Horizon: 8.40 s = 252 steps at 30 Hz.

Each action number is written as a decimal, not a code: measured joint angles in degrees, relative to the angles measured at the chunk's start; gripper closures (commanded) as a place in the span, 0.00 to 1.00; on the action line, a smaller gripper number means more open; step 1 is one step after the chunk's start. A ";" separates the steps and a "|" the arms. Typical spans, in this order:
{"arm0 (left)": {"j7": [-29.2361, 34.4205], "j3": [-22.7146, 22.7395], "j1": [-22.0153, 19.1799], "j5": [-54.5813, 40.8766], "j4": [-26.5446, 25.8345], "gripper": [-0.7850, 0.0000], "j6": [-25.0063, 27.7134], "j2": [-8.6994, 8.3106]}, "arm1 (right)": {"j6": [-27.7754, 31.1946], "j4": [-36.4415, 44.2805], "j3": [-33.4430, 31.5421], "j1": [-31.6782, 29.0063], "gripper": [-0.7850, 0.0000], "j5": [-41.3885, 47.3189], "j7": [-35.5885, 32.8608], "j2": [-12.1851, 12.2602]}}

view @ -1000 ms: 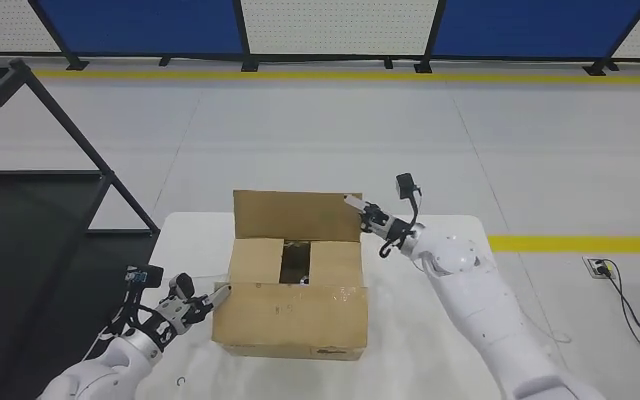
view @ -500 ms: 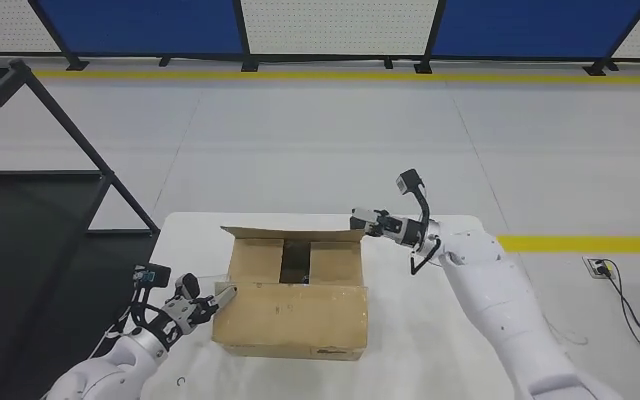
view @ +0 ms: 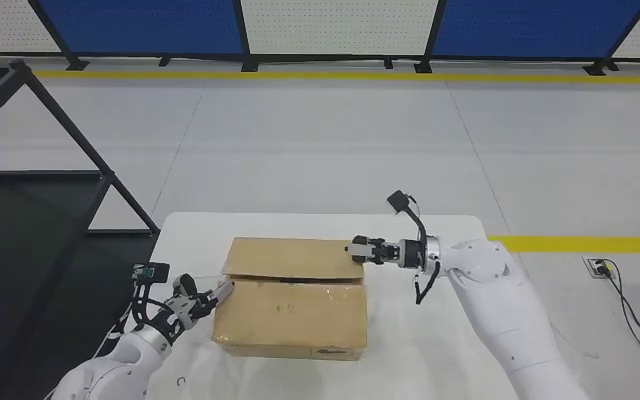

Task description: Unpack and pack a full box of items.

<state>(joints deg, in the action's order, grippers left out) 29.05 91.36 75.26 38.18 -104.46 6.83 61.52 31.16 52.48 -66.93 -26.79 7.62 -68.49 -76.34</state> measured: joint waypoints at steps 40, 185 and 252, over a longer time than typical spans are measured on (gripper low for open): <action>-8.12 5.44 2.95 -3.68 -0.91 0.00 -9.09 0.53 | -30.05 17.53 0.11 -11.06 0.00 3.69 5.96 2.87; 1.27 5.21 -17.72 -73.60 30.18 0.00 -10.47 2.87 | -25.01 16.25 5.51 -9.94 0.00 7.98 7.63 4.79; 8.44 4.90 -15.44 -78.67 10.03 0.00 -4.85 1.69 | -23.81 14.61 8.00 -9.12 0.00 9.04 8.46 4.43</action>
<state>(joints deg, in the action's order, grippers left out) 37.49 96.27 59.82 -40.50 -94.43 1.98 63.20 7.34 67.09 -58.93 -35.91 16.66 -60.03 -71.90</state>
